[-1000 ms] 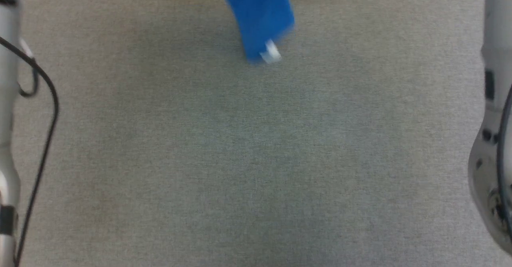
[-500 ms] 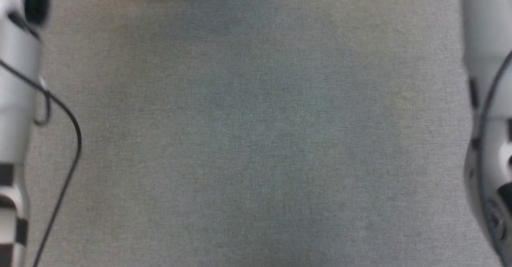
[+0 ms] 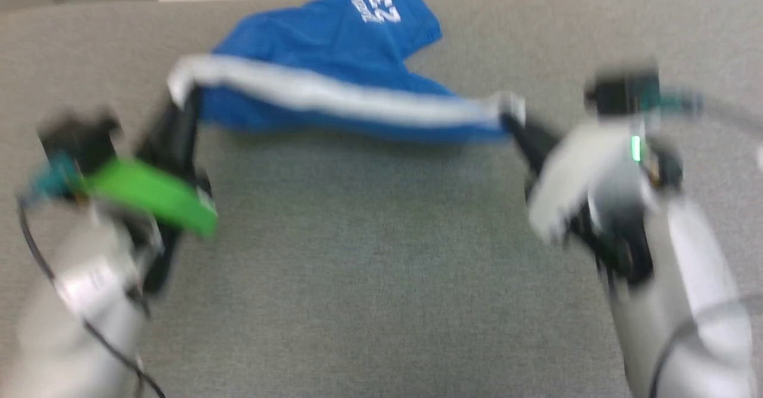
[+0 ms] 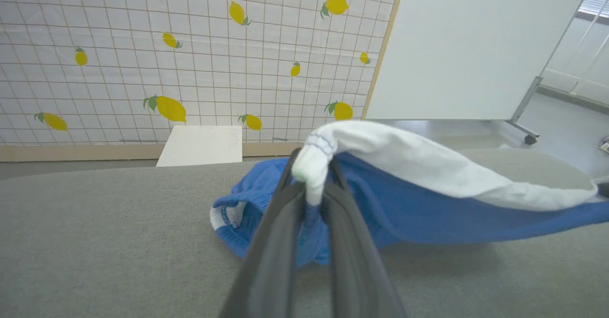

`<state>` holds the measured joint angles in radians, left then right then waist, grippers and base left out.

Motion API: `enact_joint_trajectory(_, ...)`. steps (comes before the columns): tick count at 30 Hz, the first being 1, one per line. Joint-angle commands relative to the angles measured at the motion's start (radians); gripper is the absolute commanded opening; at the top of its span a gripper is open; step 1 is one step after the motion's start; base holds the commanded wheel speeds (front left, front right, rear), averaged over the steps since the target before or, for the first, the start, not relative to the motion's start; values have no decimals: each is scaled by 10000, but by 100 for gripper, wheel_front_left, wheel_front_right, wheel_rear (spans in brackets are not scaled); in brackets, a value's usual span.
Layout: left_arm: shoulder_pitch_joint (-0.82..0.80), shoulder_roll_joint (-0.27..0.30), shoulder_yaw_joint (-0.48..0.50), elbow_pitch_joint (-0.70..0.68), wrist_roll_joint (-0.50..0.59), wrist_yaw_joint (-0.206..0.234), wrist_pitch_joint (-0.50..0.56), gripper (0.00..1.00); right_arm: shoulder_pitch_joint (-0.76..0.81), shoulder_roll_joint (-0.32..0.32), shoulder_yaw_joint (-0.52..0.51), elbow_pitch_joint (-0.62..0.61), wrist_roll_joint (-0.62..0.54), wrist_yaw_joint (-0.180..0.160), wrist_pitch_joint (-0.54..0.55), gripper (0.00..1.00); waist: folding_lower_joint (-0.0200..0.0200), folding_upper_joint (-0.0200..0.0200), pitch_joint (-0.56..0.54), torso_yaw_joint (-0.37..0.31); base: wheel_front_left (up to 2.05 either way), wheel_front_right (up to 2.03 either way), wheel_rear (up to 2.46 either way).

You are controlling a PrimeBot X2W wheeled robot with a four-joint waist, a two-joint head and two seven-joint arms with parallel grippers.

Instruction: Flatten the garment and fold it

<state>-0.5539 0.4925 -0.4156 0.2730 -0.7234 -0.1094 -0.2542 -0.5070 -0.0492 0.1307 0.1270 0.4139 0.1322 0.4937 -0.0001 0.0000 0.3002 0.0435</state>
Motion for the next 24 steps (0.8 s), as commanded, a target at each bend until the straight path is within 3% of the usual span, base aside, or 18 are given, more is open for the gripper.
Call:
enact_joint_trajectory(1,760,-149,86,-331,-46,91,-72,0,879,-10,-185,-487,255,-15,116,0,1,0,-821,219,0,0,0)
enact_joint_trajectory(7,3424,-156,-279,-1009,-209,516,127,0,4308,-10,-721,-2028,1272,-15,1129,0,1,0,-1643,423,0,0,0)
enact_joint_trajectory(12,4860,81,-761,-1010,-547,712,1041,0,6362,-10,-814,-2909,1589,-15,2535,0,1,0,-2188,496,0,0,0)
enact_joint_trajectory(20,6393,668,-791,-1620,-1726,1254,2824,0,8300,-10,-838,-4084,2152,-15,5603,0,1,0,-2598,330,0,0,0)
enact_joint_trajectory(24,6595,777,-385,-2290,-2284,1470,3012,0,8020,-10,-992,-4636,2300,-15,5821,0,1,0,-2499,183,0,0,0)
